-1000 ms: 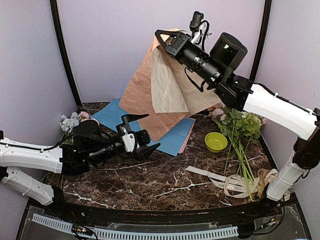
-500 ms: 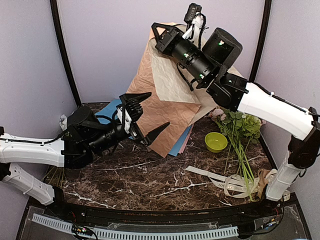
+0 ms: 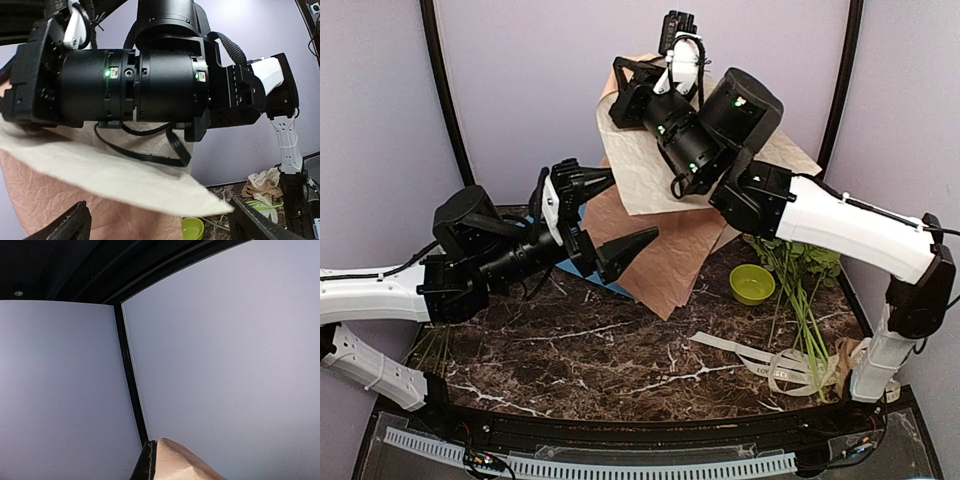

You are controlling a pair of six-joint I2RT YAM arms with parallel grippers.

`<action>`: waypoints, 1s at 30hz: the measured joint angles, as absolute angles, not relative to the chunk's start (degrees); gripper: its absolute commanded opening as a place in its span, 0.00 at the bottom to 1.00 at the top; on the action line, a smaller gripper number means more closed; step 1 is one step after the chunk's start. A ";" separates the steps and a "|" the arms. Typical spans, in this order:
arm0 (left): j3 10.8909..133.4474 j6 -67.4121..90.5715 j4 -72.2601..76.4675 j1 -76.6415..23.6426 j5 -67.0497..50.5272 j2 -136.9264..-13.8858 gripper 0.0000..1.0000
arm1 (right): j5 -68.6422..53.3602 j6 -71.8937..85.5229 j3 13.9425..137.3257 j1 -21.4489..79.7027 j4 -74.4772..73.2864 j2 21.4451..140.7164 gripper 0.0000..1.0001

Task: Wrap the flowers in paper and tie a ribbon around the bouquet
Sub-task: Pass from the right arm to the left

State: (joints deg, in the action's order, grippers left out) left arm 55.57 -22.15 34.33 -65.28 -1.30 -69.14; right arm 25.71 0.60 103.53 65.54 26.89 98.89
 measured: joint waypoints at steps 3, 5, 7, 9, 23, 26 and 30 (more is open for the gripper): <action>55.59 -19.42 32.99 -65.28 -3.53 -69.14 0.95 | 27.20 -2.96 103.55 66.35 27.49 100.47 0.00; 55.61 -18.04 32.77 -65.28 -4.71 -69.19 0.94 | 28.23 -5.04 103.55 66.70 27.70 101.21 0.00; 55.75 -16.58 32.62 -65.28 -5.41 -69.19 0.86 | 28.93 -6.74 103.55 66.94 28.10 101.47 0.00; 56.01 -15.16 32.58 -65.28 -4.45 -69.19 0.58 | 29.54 -8.03 103.53 67.07 29.06 101.49 0.00; 55.72 -16.23 28.69 -65.28 13.45 -65.87 0.00 | 24.88 -11.07 97.93 67.24 27.16 97.60 0.52; 58.04 -20.91 21.91 -65.28 18.52 -63.68 0.00 | 18.35 -11.42 93.58 65.87 19.25 91.70 0.79; 65.80 -29.15 11.68 -65.25 26.59 -62.87 0.00 | 11.97 -12.10 89.84 61.08 7.94 81.58 1.00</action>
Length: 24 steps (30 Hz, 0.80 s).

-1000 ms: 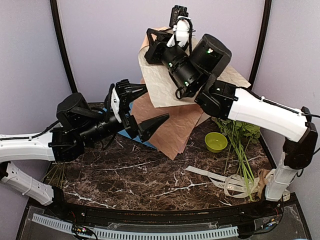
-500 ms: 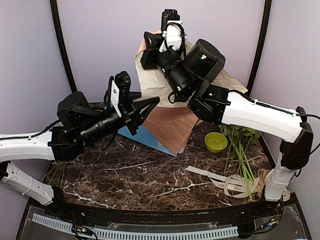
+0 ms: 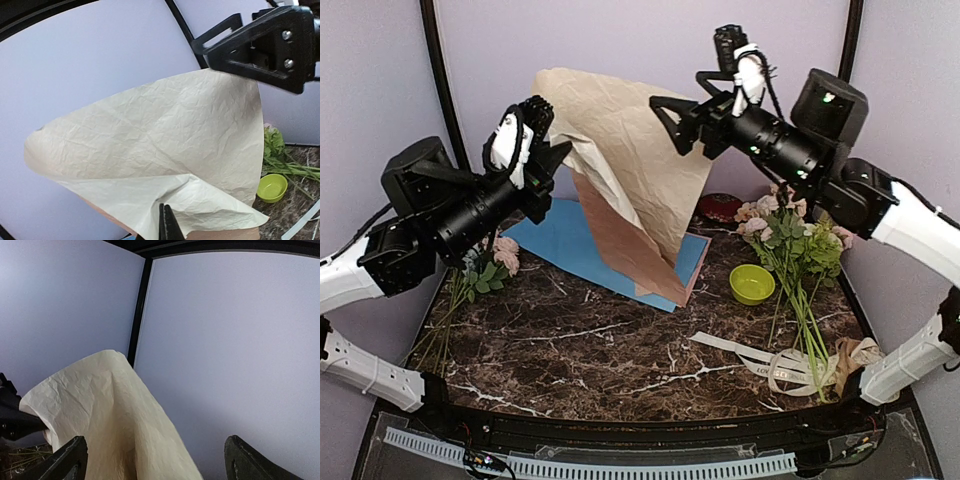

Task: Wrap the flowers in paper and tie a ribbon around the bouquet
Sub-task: Pass from the right arm to the left

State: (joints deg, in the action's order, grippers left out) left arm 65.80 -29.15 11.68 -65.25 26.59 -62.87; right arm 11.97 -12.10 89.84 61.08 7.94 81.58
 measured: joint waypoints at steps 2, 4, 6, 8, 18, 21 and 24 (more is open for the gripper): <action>70.32 -32.86 7.18 -65.10 29.58 -62.92 0.00 | 10.09 -12.14 87.68 58.02 3.55 76.34 1.00; 74.50 -35.57 2.90 -65.10 30.98 -63.29 0.00 | 7.01 -12.14 86.32 54.17 -1.63 72.12 1.00; 79.26 -38.39 -1.37 -65.10 31.20 -64.49 0.00 | 4.40 -11.97 85.97 51.53 -6.00 70.22 1.00; 82.67 -40.40 -4.56 -65.10 30.96 -65.78 0.00 | 2.09 -11.75 85.54 50.11 -8.93 70.06 1.00; 84.66 -41.65 -17.30 -65.10 22.79 -66.52 0.00 | -17.56 -10.17 82.30 38.83 -10.87 79.31 1.00; 83.55 -40.21 -19.14 -65.10 19.99 -64.95 0.00 | -22.96 -9.10 85.93 36.23 -9.61 85.47 1.00; 82.08 -38.04 -19.92 -65.10 16.80 -62.30 0.00 | -28.40 -8.29 88.33 35.57 -8.54 90.21 1.00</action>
